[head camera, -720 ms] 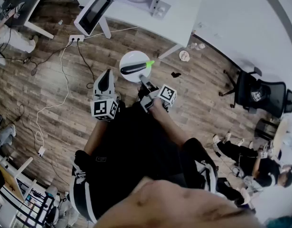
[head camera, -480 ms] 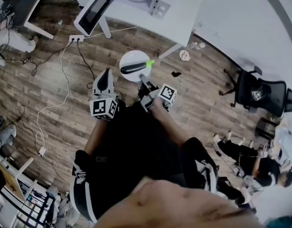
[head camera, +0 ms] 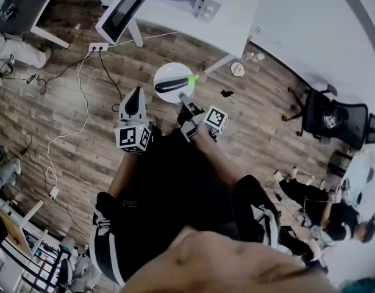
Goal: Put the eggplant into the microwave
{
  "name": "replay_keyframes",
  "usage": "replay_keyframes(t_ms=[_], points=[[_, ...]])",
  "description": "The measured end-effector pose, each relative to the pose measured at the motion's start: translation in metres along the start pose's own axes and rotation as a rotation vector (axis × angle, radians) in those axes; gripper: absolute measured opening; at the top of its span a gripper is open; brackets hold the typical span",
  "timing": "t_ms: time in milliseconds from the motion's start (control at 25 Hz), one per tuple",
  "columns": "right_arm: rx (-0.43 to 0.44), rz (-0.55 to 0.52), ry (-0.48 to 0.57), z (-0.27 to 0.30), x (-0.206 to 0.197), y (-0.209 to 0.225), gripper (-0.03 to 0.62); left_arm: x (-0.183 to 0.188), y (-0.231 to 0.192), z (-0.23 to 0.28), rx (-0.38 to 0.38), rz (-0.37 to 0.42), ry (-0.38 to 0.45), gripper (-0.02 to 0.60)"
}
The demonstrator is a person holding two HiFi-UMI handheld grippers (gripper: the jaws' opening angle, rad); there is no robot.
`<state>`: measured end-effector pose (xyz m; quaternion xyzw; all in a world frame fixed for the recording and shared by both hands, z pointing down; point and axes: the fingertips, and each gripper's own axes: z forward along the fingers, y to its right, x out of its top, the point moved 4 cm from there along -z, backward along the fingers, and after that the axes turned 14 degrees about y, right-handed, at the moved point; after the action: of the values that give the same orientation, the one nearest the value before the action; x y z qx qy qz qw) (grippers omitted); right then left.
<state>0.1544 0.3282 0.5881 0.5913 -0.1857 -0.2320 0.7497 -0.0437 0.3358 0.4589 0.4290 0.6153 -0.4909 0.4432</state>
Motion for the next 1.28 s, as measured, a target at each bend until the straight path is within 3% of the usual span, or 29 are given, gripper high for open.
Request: replay_keyframes(t_ms=[560, 1280], points=[[-0.014, -0.007, 0.039, 0.006, -0.012, 0.002, 0.04, 0.002, -0.017, -0.004, -0.031, -0.024, -0.013, 0.032], [-0.019, 0.02, 0.162, 0.037, -0.045, -0.001, 0.04, 0.008, -0.069, 0.003, -0.159, -0.029, -0.046, 0.032]])
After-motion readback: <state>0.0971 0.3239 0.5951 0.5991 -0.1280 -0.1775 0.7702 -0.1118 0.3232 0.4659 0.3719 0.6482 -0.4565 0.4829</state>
